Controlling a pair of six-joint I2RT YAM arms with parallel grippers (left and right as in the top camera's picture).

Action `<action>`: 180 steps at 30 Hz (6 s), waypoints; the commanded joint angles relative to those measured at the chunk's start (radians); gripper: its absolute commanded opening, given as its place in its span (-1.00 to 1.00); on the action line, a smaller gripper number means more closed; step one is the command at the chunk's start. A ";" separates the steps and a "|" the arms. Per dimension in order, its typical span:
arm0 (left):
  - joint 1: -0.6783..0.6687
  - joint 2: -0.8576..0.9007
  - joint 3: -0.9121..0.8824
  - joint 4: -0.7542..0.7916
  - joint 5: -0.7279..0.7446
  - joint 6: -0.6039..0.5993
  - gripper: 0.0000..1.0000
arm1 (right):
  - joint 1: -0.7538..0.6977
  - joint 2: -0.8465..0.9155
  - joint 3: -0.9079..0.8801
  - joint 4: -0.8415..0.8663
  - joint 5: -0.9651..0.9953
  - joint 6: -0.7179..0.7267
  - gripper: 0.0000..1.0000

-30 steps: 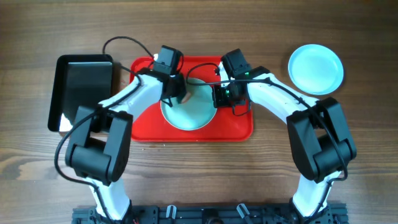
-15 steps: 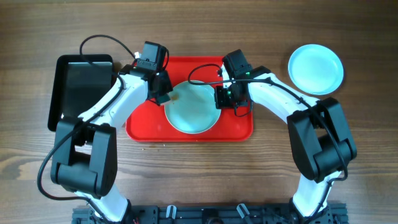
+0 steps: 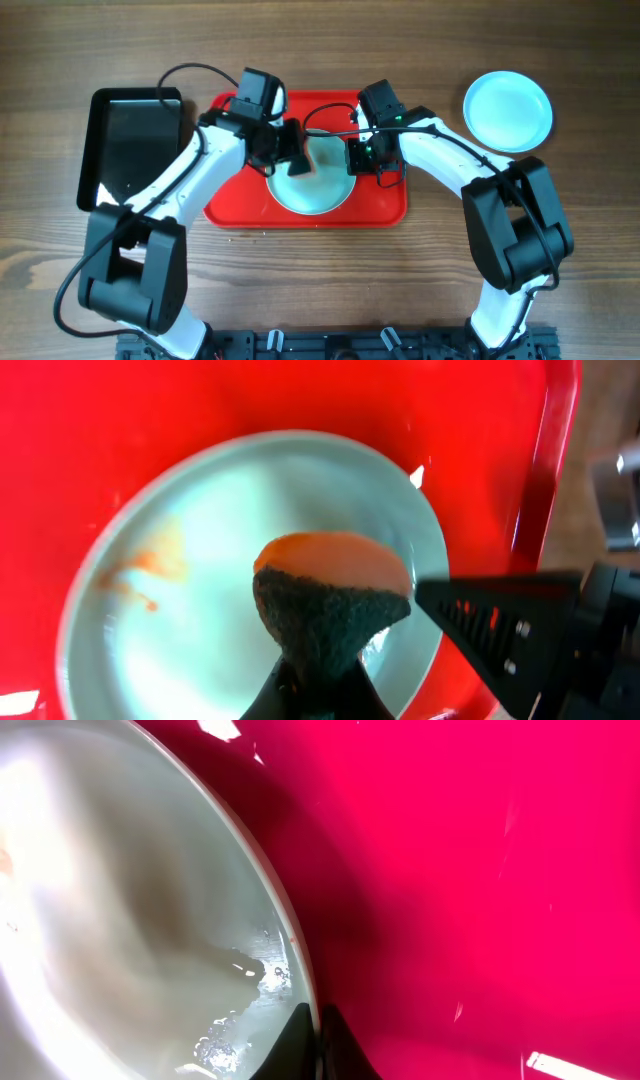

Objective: Clean dirty plates on tray and stack at the side

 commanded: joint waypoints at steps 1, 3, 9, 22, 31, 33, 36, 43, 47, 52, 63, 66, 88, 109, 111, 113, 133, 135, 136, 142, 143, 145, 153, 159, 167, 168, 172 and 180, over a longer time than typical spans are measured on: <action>-0.014 0.092 -0.020 0.000 0.027 0.016 -0.92 | -0.007 0.026 -0.020 -0.010 0.045 0.004 -0.91; -0.012 0.135 -0.020 0.004 0.022 0.020 -0.92 | -0.007 0.026 -0.020 -0.012 0.045 0.004 -0.92; -0.002 0.213 -0.019 -0.003 -0.173 0.032 -0.92 | -0.007 0.026 -0.020 -0.026 0.046 0.003 -0.91; 0.051 0.209 -0.014 -0.036 -0.631 0.163 -0.92 | -0.007 0.026 -0.020 -0.026 0.046 0.002 -0.91; 0.050 0.208 -0.012 0.227 -0.678 0.162 -0.92 | -0.007 0.026 -0.020 -0.038 0.069 0.001 -0.91; 0.050 0.208 -0.012 0.309 -0.678 0.163 -0.92 | -0.007 0.026 -0.021 -0.042 0.069 0.000 -0.91; 0.050 0.208 -0.012 0.368 -0.678 0.162 -0.92 | -0.007 0.026 -0.031 -0.037 0.069 0.000 -0.91; 0.051 0.178 -0.011 0.476 -0.681 0.162 -0.92 | -0.007 0.026 -0.099 -0.005 0.068 0.002 -0.91; 0.051 0.080 -0.012 0.480 -0.702 0.154 -0.92 | -0.007 0.026 -0.100 0.007 0.069 0.002 -0.91; 0.051 -0.095 -0.012 0.379 -0.616 0.151 -0.92 | -0.007 0.022 -0.078 0.035 0.072 -0.003 -0.92; 0.059 -0.087 -0.014 -0.001 -0.454 0.018 -0.92 | -0.007 -0.135 0.332 -0.246 0.462 -0.198 -0.91; 0.082 -0.087 -0.014 -0.007 -0.422 0.019 -0.92 | -0.007 -0.156 0.434 -0.327 0.544 -0.245 -0.91; 0.174 -0.086 -0.015 -0.019 -0.205 0.019 -0.92 | 0.320 -0.187 0.443 -0.228 1.219 -0.712 -0.91; 0.110 -0.170 -0.014 -0.003 0.079 0.063 -0.92 | -0.008 -0.093 -0.019 0.050 0.056 -0.016 -0.92; 0.071 -0.140 -0.014 0.008 0.067 0.053 -0.92 | 0.004 -0.058 -0.019 0.056 0.056 0.003 -0.91; 0.025 -0.080 -0.014 0.050 0.067 0.052 -0.92 | 0.024 -0.019 -0.019 0.065 0.056 0.006 -0.91; -0.052 0.193 -0.014 0.101 -0.155 0.000 -0.92 | 0.042 -0.007 -0.019 0.071 0.056 0.031 -0.91; -0.046 0.208 -0.014 0.080 -0.242 0.001 -0.92 | 0.042 -0.007 -0.019 0.068 0.056 0.030 -0.91; -0.042 0.209 -0.014 0.071 -0.283 0.002 -0.92 | 0.042 -0.007 -0.019 0.067 0.056 0.029 -0.91; -0.008 0.201 -0.011 0.034 -0.608 0.005 -0.92 | 0.042 -0.007 -0.019 0.064 0.061 0.029 -0.92; -0.001 0.190 -0.010 0.029 -0.614 0.017 -0.92 | 0.042 -0.007 -0.019 0.064 0.061 0.028 -0.92; 0.010 0.159 -0.008 0.030 -0.615 0.052 -0.92 | 0.042 -0.007 -0.019 0.064 0.064 0.028 -0.91; 0.019 -0.068 0.002 0.011 -0.451 0.053 -0.92 | 0.042 -0.007 -0.019 0.064 0.064 0.029 -0.91; 0.003 -0.115 0.001 0.064 -0.123 0.021 -0.92 | 0.042 -0.007 -0.019 0.065 0.063 0.030 -0.92; -0.057 0.142 0.000 0.061 -0.093 -0.026 -0.92 | 0.042 -0.007 -0.019 0.063 0.063 0.029 -0.91; -0.056 0.164 0.000 0.060 -0.094 -0.026 -0.92 | 0.043 -0.007 -0.019 0.063 0.063 0.030 -0.91; -0.027 0.211 0.001 -0.016 -0.198 -0.026 -0.92 | 0.042 -0.007 -0.019 0.059 0.064 0.029 -0.91; 0.090 0.111 0.010 -0.177 -0.419 0.006 -0.92 | 0.043 -0.007 -0.019 0.060 0.084 0.030 -0.91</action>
